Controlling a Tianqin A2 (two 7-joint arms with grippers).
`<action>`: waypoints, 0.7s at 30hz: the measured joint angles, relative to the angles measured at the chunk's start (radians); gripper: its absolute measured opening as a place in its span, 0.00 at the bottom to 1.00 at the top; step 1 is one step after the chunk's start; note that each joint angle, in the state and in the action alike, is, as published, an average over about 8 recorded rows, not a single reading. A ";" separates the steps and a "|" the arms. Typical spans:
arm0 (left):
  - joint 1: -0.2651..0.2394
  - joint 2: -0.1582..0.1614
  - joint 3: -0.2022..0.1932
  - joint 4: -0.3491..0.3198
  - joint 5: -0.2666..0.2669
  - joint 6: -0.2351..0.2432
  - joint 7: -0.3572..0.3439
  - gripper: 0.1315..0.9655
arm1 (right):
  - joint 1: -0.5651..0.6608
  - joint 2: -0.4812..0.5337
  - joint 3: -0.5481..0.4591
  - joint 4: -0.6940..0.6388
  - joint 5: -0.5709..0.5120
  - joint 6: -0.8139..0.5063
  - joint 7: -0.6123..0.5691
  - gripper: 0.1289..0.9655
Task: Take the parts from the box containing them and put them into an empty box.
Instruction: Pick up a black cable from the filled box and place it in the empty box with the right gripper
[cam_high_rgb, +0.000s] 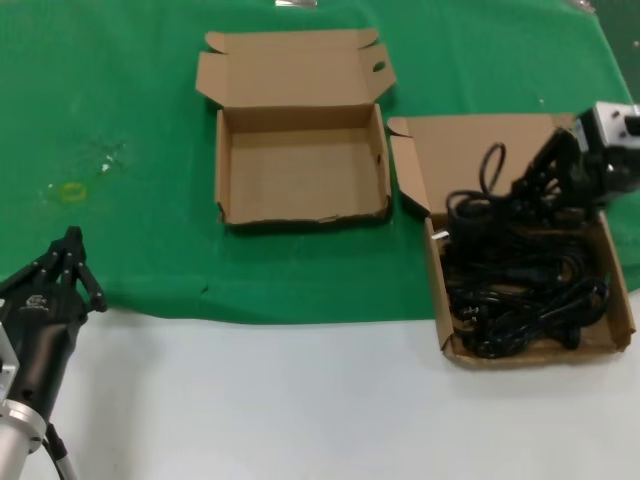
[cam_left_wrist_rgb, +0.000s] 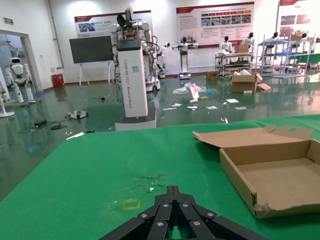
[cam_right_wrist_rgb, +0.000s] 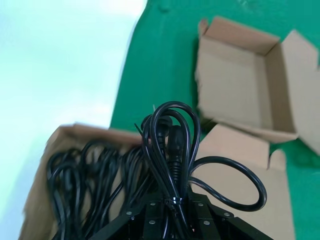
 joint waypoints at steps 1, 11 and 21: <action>0.000 0.000 0.000 0.000 0.000 0.000 0.000 0.01 | 0.004 -0.006 0.003 -0.003 0.004 0.000 0.005 0.11; 0.000 0.000 0.000 0.000 0.000 0.000 0.000 0.01 | 0.075 -0.128 0.013 -0.162 0.023 0.059 -0.022 0.11; 0.000 0.000 0.000 0.000 0.000 0.000 0.000 0.01 | 0.212 -0.346 0.025 -0.547 0.031 0.196 -0.204 0.11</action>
